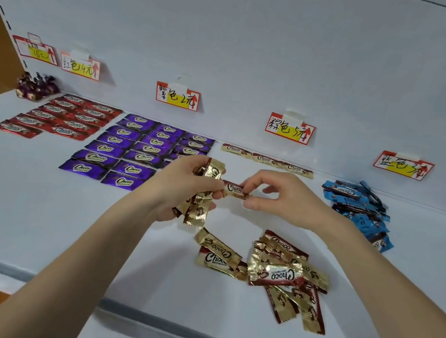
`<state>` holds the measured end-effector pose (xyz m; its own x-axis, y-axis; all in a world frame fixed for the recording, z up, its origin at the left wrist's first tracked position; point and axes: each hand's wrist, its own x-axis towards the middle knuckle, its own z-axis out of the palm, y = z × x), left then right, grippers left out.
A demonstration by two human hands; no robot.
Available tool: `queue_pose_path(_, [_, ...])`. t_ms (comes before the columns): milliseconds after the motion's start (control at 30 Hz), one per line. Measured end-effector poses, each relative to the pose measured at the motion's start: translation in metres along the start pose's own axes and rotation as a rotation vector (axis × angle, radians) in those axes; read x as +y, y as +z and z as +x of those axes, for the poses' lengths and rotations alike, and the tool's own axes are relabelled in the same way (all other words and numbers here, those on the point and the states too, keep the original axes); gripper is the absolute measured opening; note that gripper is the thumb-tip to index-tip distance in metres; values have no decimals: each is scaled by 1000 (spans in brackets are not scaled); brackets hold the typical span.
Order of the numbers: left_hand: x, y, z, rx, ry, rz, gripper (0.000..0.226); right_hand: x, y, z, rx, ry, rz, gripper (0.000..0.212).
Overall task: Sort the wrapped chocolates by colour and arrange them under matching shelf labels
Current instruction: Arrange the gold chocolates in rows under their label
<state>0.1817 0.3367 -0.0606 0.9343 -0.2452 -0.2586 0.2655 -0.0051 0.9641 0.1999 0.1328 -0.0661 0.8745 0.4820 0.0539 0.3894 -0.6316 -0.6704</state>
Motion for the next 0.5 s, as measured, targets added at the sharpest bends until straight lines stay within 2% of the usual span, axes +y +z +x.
queue_pose_path(133, [-1,-7,17,180,3,-293,10,19,4,30,179,66,-52,16])
queue_pose_path(233, [-3,-12,23,218,29,-519,14,32,9,54,254,121,-202,19])
queue_pose_path(400, [-12,-20,22,213,53,-639,13,48,18,79,254,108,-443,17])
queue_pose_path(500, [-15,-20,22,218,76,-689,13,54,29,76,310,41,-502,21])
